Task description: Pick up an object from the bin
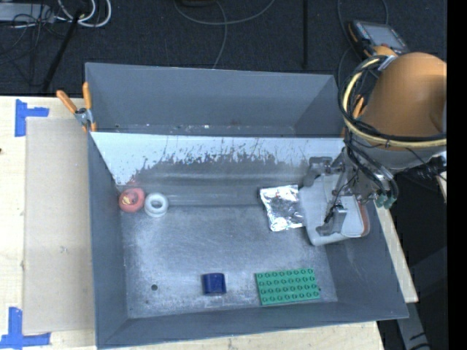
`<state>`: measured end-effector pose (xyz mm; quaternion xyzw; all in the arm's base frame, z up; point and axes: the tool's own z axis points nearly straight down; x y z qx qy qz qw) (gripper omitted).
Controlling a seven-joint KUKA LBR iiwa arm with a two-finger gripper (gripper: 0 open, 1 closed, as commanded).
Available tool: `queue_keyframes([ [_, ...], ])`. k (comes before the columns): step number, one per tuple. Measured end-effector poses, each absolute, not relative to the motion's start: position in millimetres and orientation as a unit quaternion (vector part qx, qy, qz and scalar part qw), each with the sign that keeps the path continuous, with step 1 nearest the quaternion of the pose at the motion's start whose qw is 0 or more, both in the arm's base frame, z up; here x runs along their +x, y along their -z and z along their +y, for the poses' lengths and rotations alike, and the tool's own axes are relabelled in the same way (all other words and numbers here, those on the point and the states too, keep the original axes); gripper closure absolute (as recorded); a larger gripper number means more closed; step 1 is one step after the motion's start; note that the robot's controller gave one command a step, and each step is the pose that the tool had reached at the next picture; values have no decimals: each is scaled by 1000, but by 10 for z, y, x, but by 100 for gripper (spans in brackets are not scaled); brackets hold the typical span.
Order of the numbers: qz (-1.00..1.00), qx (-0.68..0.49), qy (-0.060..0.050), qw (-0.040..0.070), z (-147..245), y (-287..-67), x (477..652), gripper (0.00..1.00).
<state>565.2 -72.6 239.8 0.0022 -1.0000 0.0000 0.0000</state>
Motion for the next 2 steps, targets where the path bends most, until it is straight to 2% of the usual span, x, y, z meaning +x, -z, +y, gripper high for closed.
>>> queue_keyframes([
  [1,-999,-46,1,6,-281,-1587,5197,0],
  [2,-1000,27,0,2,-441,-810,4740,0],
])
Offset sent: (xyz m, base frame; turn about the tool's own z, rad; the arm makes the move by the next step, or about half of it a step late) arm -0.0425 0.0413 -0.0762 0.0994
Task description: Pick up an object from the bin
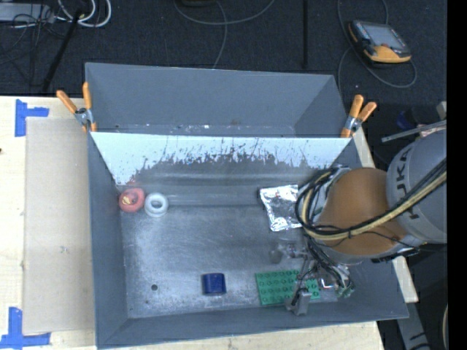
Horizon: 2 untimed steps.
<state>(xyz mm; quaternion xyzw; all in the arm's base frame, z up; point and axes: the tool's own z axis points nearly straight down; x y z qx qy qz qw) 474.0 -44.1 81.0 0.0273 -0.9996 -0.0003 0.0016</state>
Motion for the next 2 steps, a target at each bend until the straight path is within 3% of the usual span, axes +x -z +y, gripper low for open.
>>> queue_keyframes([
  [1,-1000,29,0,0,-438,-833,4753,100],
  [2,-1000,29,0,-1,-436,-836,4762,0],
])
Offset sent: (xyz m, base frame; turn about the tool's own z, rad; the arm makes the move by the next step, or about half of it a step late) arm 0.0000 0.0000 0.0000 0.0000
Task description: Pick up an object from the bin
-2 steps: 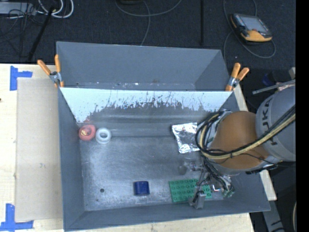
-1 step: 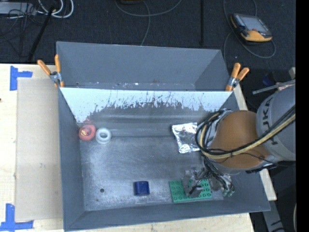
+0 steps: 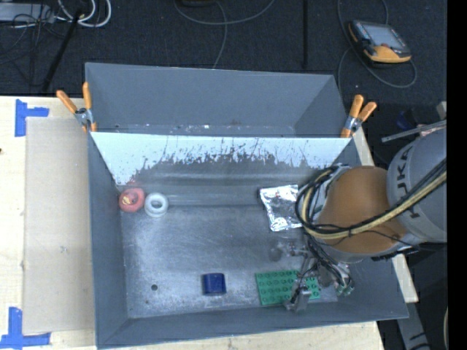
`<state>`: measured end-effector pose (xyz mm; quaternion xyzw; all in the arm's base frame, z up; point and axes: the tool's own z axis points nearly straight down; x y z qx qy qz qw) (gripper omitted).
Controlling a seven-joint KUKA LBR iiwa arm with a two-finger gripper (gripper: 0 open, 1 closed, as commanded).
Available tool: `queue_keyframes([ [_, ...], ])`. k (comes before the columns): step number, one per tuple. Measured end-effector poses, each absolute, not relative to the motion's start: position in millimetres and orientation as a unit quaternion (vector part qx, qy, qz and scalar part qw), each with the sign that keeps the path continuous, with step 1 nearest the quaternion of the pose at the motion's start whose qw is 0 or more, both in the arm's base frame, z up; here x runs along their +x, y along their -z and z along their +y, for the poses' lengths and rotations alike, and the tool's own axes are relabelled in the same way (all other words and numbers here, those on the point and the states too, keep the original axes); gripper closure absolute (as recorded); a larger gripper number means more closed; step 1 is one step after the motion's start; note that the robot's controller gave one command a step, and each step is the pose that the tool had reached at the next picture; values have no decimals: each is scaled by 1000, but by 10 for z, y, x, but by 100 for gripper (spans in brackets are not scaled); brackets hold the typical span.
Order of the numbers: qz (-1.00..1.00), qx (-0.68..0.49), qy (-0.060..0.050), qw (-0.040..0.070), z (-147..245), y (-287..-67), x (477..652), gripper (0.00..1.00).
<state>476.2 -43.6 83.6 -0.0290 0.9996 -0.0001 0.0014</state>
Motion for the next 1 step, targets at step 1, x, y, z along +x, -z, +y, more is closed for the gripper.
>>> queue_keyframes([
  [1,1000,-30,0,0,-435,-833,4753,100],
])
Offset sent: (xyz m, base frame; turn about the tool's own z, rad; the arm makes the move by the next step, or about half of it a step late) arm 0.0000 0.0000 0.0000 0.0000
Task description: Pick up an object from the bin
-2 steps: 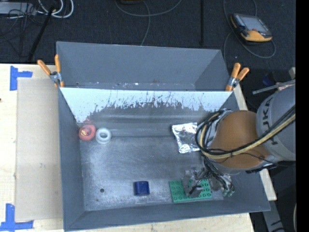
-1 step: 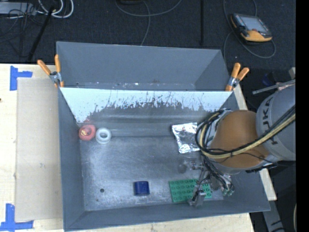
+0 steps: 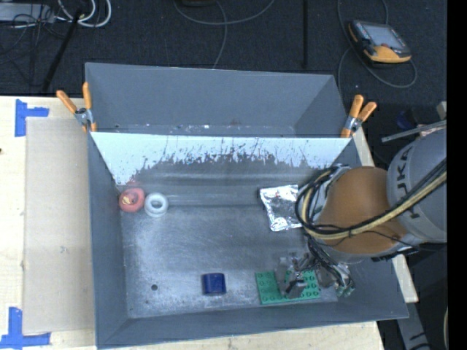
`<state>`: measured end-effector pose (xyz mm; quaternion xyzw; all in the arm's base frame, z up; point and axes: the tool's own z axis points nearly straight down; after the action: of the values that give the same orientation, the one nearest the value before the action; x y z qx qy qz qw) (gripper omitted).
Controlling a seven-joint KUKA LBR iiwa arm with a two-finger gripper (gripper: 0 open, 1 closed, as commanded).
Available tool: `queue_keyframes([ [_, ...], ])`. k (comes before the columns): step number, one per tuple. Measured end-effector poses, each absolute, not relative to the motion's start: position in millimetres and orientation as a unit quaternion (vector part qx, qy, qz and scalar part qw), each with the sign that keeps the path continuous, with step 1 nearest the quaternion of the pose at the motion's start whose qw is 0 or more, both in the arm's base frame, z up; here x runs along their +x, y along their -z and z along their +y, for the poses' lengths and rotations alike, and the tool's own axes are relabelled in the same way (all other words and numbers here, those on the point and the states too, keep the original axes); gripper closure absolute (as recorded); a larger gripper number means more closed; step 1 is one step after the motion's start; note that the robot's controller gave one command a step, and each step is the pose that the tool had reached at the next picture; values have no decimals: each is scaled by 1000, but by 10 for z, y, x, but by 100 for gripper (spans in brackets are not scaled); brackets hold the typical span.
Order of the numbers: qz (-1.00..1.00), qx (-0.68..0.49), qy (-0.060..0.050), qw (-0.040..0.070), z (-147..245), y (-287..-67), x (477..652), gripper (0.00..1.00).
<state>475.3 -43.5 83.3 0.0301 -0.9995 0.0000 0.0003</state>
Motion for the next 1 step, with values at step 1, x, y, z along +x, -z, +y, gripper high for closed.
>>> queue_keyframes([
  [1,-1000,31,0,-1,-433,-836,4762,0],
])
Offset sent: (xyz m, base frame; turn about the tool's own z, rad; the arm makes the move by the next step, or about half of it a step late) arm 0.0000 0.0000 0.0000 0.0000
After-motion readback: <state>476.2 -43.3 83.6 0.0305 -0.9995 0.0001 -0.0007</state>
